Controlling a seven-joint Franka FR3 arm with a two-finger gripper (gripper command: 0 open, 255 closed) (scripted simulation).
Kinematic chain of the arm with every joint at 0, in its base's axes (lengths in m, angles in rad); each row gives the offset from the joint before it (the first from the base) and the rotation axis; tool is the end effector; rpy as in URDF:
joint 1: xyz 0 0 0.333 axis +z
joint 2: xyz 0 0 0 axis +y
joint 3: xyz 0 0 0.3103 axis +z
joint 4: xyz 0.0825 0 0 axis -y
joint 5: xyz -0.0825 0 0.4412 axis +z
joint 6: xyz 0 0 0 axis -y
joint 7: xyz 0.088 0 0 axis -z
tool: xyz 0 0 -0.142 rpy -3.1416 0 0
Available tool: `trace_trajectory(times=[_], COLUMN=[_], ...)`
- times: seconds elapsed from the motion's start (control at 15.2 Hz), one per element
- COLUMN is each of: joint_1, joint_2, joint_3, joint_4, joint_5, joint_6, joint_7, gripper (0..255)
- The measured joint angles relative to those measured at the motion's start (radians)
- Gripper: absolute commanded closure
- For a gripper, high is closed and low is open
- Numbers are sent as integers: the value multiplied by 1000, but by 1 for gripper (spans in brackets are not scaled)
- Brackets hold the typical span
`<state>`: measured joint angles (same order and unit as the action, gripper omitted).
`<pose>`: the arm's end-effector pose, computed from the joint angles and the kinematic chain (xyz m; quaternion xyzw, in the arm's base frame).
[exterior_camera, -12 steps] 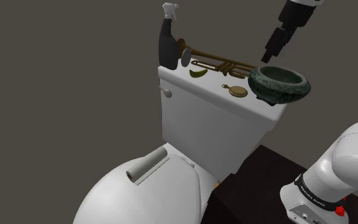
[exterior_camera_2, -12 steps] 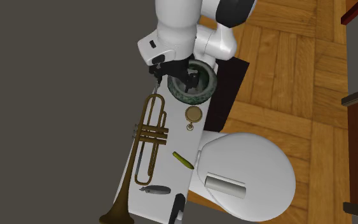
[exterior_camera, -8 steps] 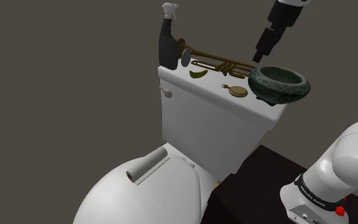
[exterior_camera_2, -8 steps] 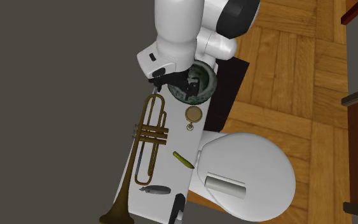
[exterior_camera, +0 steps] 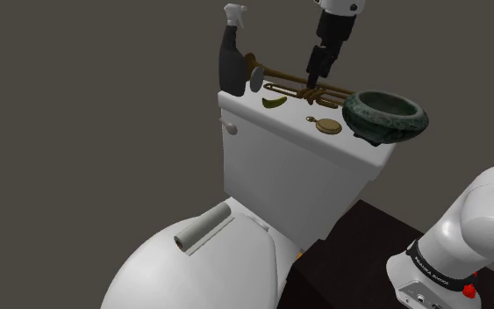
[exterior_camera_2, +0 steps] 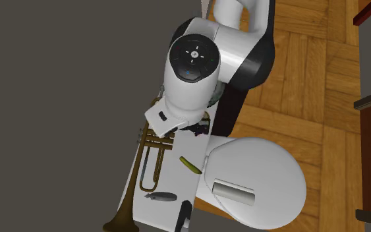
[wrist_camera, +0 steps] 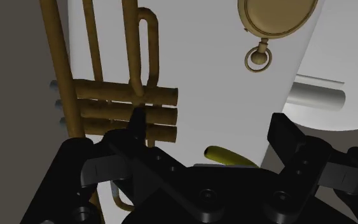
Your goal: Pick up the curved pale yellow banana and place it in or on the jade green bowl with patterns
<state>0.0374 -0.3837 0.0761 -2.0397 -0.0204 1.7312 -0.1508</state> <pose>0.5022 0.0584 0.5608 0.9904 0.1307 0.0365 0.0251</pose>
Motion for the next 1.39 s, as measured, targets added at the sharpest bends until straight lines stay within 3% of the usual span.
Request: trace_trajectory(times=[0.46,0.99,1.39], joint_1=[34,36,35], joint_2=[258,280,280], joint_3=[60,62,62], joint_4=[208,135,126], joint_5=[-38,-44,-44], joint_6=[2,94,103], joint_7=[5,7,6], gripper=[0,0,0])
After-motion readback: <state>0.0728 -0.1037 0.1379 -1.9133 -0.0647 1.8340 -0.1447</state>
